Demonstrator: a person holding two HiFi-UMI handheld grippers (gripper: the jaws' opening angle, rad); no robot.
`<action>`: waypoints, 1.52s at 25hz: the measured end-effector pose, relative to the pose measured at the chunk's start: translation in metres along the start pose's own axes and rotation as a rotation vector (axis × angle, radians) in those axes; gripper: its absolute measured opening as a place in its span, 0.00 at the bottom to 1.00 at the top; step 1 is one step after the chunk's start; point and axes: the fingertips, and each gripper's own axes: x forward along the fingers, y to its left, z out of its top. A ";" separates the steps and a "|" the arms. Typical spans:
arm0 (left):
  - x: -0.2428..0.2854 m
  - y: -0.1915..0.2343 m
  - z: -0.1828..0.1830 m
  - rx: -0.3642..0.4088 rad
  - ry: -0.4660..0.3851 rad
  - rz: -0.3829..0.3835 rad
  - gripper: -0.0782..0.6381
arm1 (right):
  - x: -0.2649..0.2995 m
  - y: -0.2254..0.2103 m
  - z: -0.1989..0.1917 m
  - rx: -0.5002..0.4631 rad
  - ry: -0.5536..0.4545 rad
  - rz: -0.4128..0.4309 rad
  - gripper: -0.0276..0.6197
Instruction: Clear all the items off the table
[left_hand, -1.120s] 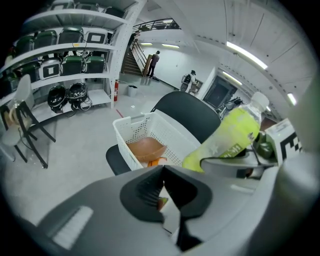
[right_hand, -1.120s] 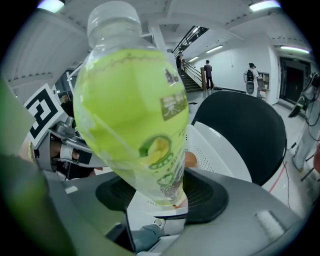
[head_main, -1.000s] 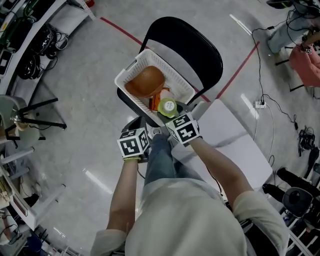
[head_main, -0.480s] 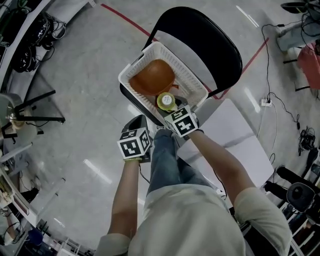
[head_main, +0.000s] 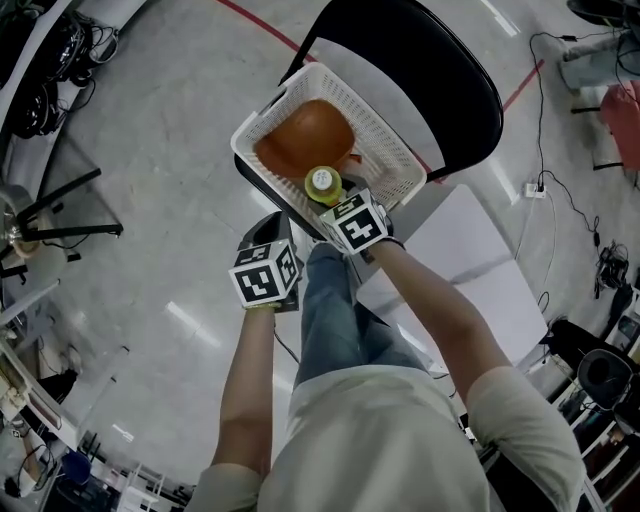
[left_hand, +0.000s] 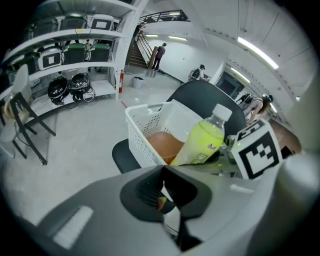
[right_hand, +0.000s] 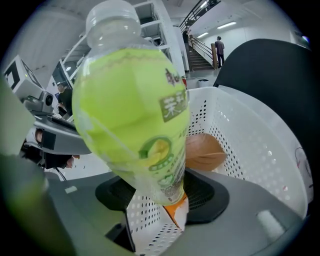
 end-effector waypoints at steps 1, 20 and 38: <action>0.001 0.001 0.002 0.000 0.001 -0.002 0.12 | 0.001 0.000 0.001 -0.001 0.008 0.002 0.49; -0.006 -0.006 -0.009 -0.033 -0.003 -0.013 0.12 | -0.007 0.012 -0.003 -0.004 -0.021 0.006 0.58; -0.025 -0.028 -0.017 -0.053 -0.030 -0.016 0.12 | -0.050 0.016 -0.007 0.012 -0.063 -0.029 0.56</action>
